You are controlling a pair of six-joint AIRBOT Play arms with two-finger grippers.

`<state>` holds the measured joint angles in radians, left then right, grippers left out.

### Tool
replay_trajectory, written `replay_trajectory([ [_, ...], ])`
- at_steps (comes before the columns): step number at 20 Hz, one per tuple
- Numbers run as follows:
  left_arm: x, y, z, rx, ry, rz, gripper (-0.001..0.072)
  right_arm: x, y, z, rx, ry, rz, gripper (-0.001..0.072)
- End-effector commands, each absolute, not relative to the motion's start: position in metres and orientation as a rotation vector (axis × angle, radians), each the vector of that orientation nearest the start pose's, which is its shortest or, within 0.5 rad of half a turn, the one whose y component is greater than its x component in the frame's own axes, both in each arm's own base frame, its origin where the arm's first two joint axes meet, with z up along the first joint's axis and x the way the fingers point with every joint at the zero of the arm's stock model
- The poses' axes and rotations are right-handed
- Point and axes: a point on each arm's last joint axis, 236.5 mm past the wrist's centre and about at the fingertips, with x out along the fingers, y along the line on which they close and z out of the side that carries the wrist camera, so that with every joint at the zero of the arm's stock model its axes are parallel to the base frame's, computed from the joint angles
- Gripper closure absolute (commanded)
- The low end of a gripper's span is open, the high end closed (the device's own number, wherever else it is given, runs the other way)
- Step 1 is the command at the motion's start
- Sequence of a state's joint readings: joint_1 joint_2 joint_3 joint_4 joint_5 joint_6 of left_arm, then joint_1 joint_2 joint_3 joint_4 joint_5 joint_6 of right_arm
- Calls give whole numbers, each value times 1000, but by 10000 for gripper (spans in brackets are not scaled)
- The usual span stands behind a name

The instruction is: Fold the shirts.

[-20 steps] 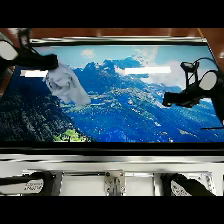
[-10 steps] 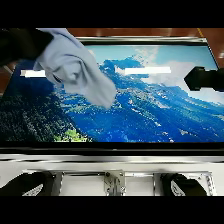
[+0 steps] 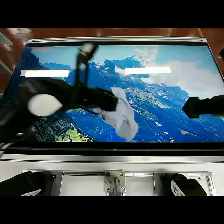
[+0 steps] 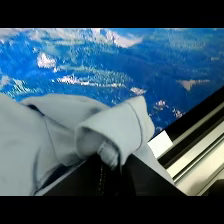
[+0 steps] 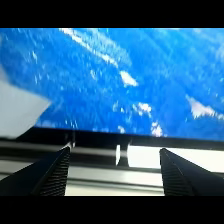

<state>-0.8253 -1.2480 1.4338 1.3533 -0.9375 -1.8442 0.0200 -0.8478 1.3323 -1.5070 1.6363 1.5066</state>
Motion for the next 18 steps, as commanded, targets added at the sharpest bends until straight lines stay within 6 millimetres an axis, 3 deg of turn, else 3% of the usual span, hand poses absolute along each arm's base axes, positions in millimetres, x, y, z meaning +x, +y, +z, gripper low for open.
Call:
replay_trajectory([
  [1, 271, -410, 74, -56, 1083, -762, 664, 264, 22, 122, -26, 1227, 118, 36],
  [5, 268, -415, 6, -4, 1228, -710, 662, 267, 22, 67, -10, 1268, 110, 37],
  [6, 271, -414, 0, -30, 1254, -698, 508, 267, 22, 55, -8, 1277, 108, 37],
  [7, 277, -411, 0, -76, 1270, -684, 182, 266, 22, 46, -5, 1280, 108, 37],
  [8, 287, -404, 6, -140, 1287, -664, 74, 267, 22, 41, -9, 1279, 109, 37],
  [11, 333, -358, 36, -243, 1281, -577, 46, 280, 22, 44, -41, 1220, 132, 37],
  [13, 348, -317, 55, -229, 1269, -551, 46, 281, 13, 44, -27, 1216, 119, 37],
  [16, 341, -257, 59, -140, 1350, -513, 47, 278, -19, 46, 105, 1213, 57, 37],
  [18, 332, -240, 46, -143, 1404, -484, 46, 280, -37, 48, 287, 1184, 6, 37],
])
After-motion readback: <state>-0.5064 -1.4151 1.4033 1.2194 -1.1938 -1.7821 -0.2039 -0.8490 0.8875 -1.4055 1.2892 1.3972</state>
